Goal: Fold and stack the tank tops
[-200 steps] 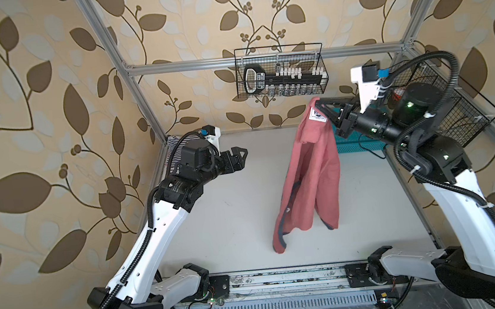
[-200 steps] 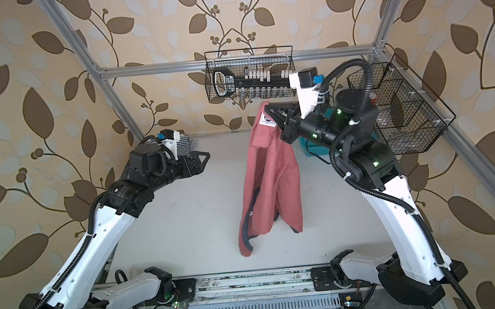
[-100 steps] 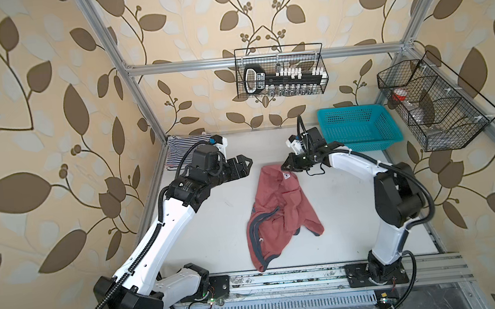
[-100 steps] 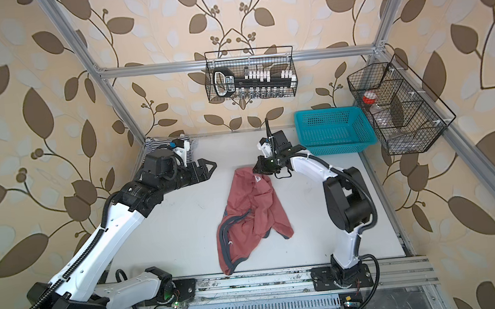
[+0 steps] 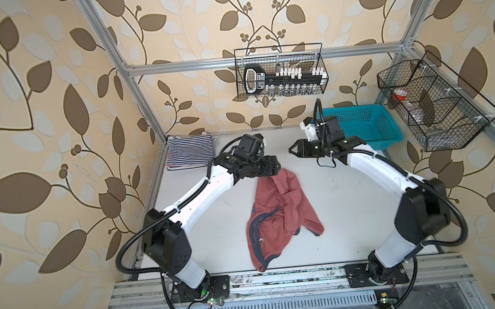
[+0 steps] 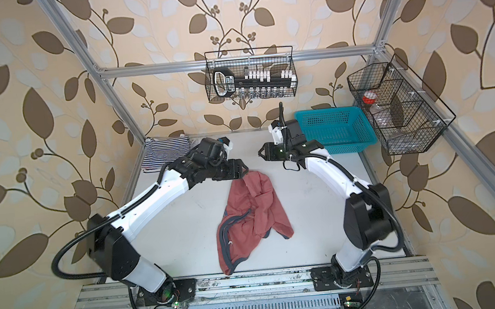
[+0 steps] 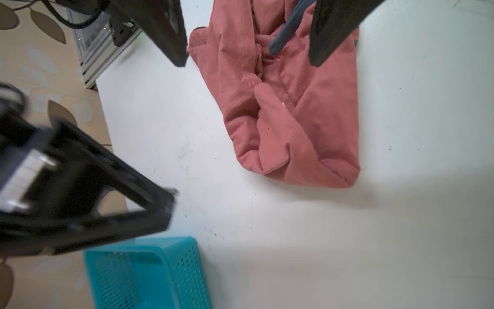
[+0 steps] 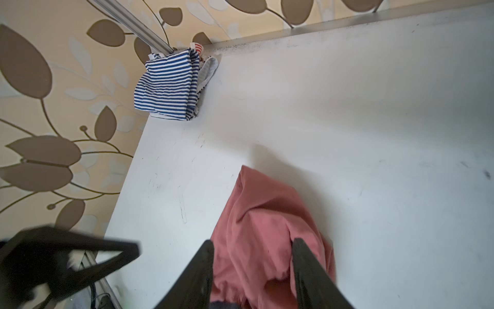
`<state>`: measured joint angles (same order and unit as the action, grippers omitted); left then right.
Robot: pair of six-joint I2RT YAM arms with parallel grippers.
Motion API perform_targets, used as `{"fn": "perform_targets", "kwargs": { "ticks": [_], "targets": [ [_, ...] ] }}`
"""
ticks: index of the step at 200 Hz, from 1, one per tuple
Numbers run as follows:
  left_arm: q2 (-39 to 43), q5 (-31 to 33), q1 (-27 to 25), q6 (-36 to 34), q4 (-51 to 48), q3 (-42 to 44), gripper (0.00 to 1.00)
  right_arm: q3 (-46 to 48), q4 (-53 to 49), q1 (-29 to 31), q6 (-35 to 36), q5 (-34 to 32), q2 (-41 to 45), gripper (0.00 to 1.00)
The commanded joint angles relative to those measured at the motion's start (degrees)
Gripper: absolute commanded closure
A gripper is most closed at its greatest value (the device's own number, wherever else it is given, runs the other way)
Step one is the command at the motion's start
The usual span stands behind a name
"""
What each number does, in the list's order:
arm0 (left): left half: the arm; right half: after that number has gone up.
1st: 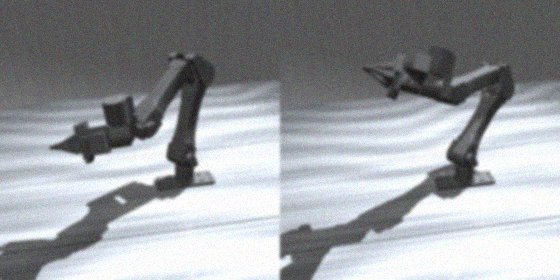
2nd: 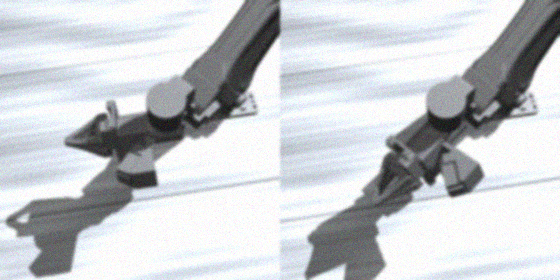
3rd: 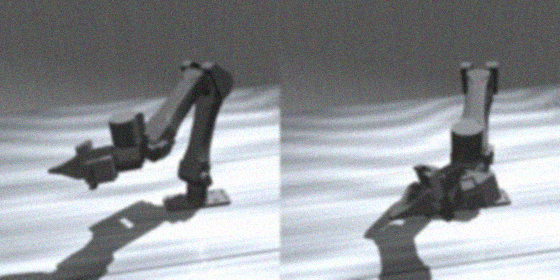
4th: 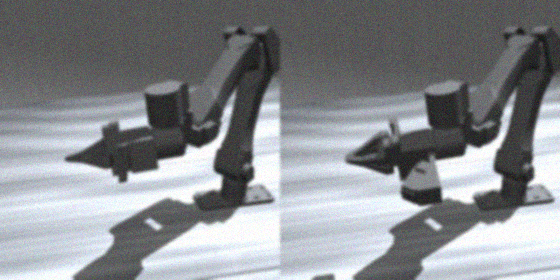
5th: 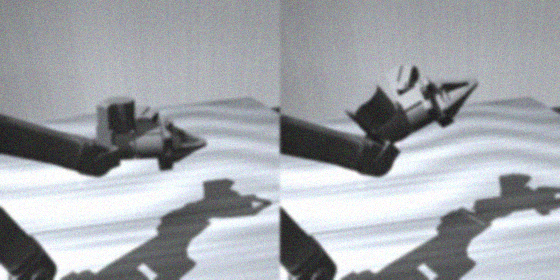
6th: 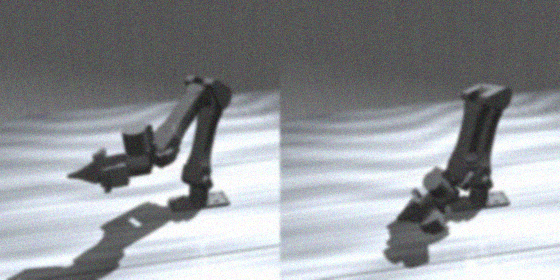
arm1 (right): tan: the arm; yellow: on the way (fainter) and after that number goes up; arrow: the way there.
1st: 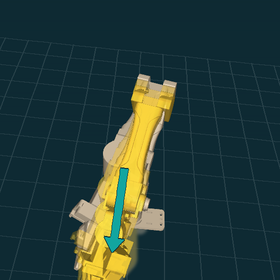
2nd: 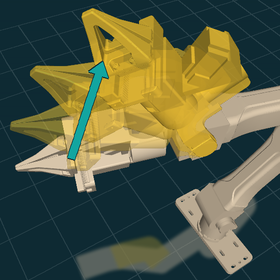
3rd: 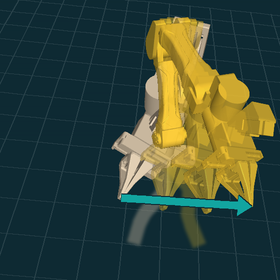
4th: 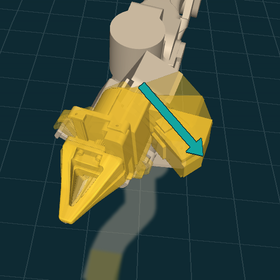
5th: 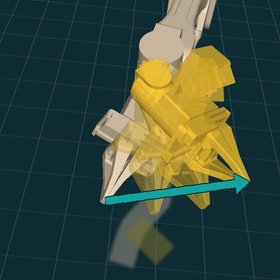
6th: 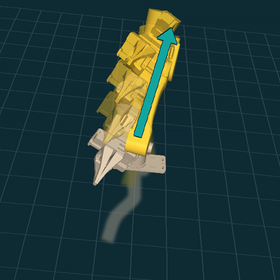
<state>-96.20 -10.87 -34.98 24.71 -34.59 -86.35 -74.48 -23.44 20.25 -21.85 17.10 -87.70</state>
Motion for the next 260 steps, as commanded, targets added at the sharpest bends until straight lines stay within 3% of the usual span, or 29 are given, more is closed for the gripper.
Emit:
{"fn": "perform_targets", "kwargs": {
  "ticks": [1,18,44,63,87,143,158,183,220,260],
  "targets": [
    [-5.6,2.9,-0.4,-3.7,-9.7,-6.8,0.36,11.6,-5.1,4.0,1.4,-4.1,5.8,0.52],
    [-9.2,2.3,-0.7,-4.8,-14.4,-9.9,0.44,19.7,-3.4,7.6,-1.5,-2.8,10.7,0.53],
    [-10.5,2.5,-2.1,-5.2,-15.8,-7.8,0.5,25.7,-2.8,14.0,-5.4,-3.0,13.3,0.52],
    [-10.6,2.9,-2.5,-4.4,-14.9,-5.0,0.49,27.0,-2.3,17.4,-7.1,-4.0,12.6,0.51],
    [-11.1,0.4,-2.8,-3.0,-11.7,-2.2,0.38,27.8,0.1,18.5,-8.2,-4.2,10.1,0.49],
    [-18.5,1.1,-3.4,-2.1,-9.5,-3.0,0.39,24.4,-0.3,21.2,-6.9,-5.5,0.8,0.47],
    [-20.7,2.0,-3.4,-1.8,-9.6,-4.4,0.45,23.8,-0.2,21.7,-6.9,-5.6,-0.8,0.53],
    [-22.2,3.5,-3.4,-1.0,-9.0,-6.4,0.69,22.8,-1.9,21.9,-6.9,-6.8,-0.5,0.78],
    [-21.4,6.6,-3.3,-1.6,-10.7,-9.8,0.94,22.1,-6.3,20.6,-5.8,-9.7,4.8,0.83],
    [-18.2,9.3,-2.9,-2.4,-13.1,-11.0,1.0,24.0,-11.4,14.8,-3.8,-9.0,12.5,0.8]
  ]
}}
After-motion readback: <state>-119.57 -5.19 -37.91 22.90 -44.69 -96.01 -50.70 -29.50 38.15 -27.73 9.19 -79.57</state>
